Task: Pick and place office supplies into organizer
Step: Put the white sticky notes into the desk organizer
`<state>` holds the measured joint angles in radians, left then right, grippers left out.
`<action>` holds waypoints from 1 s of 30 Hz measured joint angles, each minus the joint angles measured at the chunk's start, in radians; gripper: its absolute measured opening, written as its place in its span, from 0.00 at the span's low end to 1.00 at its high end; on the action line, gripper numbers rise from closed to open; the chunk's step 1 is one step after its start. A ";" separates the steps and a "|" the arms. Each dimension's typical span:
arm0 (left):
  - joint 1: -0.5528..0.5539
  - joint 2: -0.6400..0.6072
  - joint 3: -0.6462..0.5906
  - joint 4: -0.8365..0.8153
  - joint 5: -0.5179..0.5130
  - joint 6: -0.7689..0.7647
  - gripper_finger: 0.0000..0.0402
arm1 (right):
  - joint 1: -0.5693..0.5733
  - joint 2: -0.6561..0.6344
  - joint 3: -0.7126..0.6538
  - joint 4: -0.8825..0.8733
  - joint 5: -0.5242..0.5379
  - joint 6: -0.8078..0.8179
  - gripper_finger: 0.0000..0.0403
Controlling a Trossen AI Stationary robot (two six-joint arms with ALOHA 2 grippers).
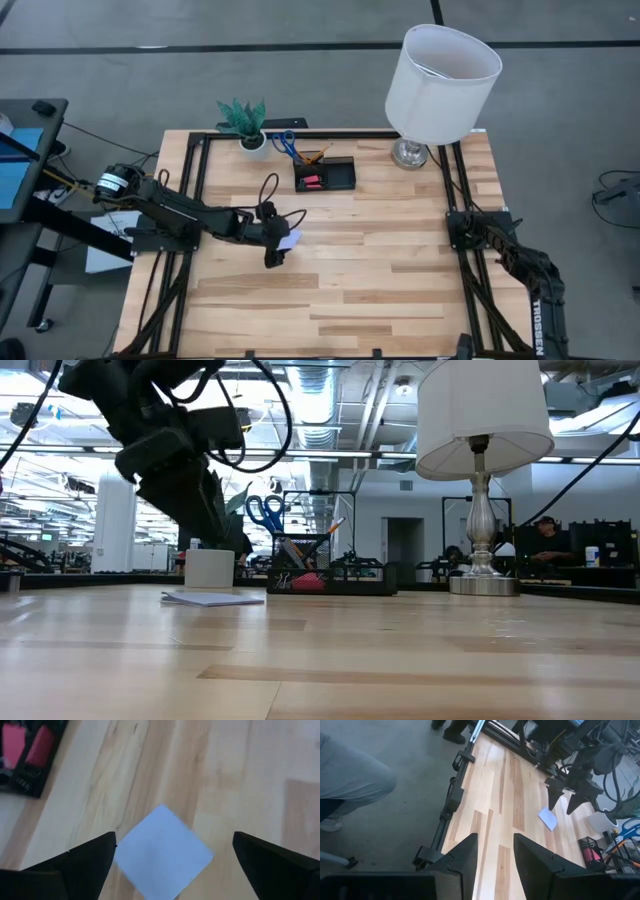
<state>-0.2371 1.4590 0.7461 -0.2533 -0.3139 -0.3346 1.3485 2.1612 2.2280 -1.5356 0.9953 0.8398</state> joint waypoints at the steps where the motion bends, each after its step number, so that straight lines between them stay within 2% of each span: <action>1: 0.000 0.000 0.000 -0.018 -0.007 -0.008 0.99 | -0.002 0.000 0.000 0.000 -0.001 0.000 0.29; 7: 0.000 0.000 0.000 -0.046 -0.037 0.009 0.99 | -0.003 0.000 0.000 0.004 -0.002 0.000 0.29; 22: 0.000 0.000 0.000 -0.036 -0.038 -0.008 0.99 | -0.003 0.000 0.000 0.009 -0.003 -0.021 0.29; 30: 0.002 0.000 0.000 0.090 -0.042 -0.035 0.99 | -0.003 0.000 0.000 0.034 -0.003 -0.020 0.29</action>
<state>-0.2352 1.4590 0.7460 -0.1634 -0.3559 -0.3694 1.3457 2.1612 2.2282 -1.5021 0.9919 0.8200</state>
